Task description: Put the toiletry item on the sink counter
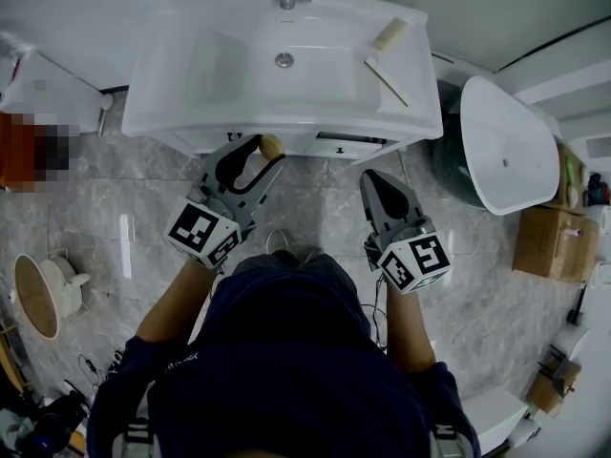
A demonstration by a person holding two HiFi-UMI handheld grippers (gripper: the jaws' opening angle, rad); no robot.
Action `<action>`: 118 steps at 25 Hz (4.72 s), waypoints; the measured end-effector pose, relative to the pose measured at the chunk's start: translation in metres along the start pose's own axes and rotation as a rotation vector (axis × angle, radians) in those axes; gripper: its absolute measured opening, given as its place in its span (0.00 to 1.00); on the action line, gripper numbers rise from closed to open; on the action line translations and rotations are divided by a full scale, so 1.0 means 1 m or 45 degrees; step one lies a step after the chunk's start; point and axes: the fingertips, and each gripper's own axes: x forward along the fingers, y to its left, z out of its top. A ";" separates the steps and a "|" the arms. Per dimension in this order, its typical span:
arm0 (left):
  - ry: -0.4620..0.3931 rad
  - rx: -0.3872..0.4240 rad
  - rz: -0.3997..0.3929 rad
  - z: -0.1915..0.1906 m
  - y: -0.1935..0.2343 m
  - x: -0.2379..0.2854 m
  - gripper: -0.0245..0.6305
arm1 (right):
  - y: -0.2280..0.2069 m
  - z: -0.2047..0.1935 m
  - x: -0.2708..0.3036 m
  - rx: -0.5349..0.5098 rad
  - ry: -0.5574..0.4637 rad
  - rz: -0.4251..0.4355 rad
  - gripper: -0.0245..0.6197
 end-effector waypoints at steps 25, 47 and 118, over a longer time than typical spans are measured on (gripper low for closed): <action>0.034 0.005 0.083 0.009 0.057 0.103 0.35 | -0.096 0.029 0.084 0.012 0.012 0.112 0.05; 0.107 -0.011 0.216 0.021 0.108 0.264 0.35 | -0.255 0.066 0.163 0.045 0.060 0.239 0.05; 0.595 -0.003 0.056 -0.130 0.277 0.500 0.35 | -0.390 0.001 0.322 0.225 0.203 0.071 0.05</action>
